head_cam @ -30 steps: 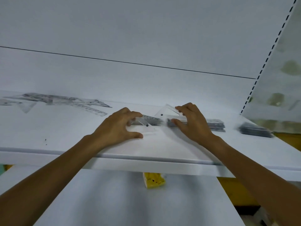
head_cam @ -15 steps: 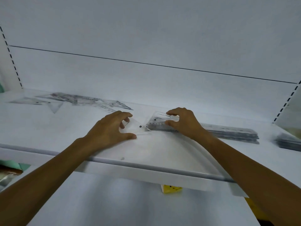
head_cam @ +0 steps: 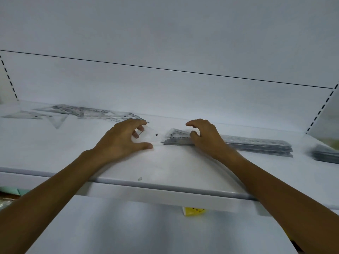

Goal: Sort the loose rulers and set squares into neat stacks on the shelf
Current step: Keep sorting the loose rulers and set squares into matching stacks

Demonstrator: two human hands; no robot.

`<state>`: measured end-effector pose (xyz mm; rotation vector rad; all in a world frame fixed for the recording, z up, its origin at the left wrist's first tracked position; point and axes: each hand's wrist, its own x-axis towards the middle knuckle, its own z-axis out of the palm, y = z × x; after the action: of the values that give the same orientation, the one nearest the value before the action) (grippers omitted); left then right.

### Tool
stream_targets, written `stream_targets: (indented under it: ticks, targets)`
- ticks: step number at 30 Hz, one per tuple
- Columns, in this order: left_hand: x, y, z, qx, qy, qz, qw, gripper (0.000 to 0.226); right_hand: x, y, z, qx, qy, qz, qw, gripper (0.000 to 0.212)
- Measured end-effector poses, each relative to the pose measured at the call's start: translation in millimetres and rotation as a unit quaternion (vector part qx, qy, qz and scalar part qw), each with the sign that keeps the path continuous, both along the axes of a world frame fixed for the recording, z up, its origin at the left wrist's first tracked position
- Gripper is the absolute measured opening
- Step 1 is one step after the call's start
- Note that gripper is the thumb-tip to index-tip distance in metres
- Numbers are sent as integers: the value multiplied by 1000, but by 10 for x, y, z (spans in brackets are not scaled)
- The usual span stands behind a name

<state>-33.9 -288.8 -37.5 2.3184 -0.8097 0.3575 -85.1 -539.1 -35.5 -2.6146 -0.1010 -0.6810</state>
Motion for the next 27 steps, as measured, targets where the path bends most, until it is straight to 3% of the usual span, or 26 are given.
stream_targets:
  ticks: [3,8,13,27]
  targets:
    - [-27,-122,97,-2,-8,-19,1000,66,-176,-45,0,-22,-56,-3,998,35]
    - [-178,-682,301,-20,-14,-79,997,75,-586,-454,33,-46,-71,-50,995,31]
    - [-436,-1532,386,-17,-38,-137,990,60,-1124,-1160,42,-49,-58,-119,990,30]
    - [-1364,-3969,289,-53,10,-201,978,56,-2405,-3118,52,-84,10,-219,972,33]
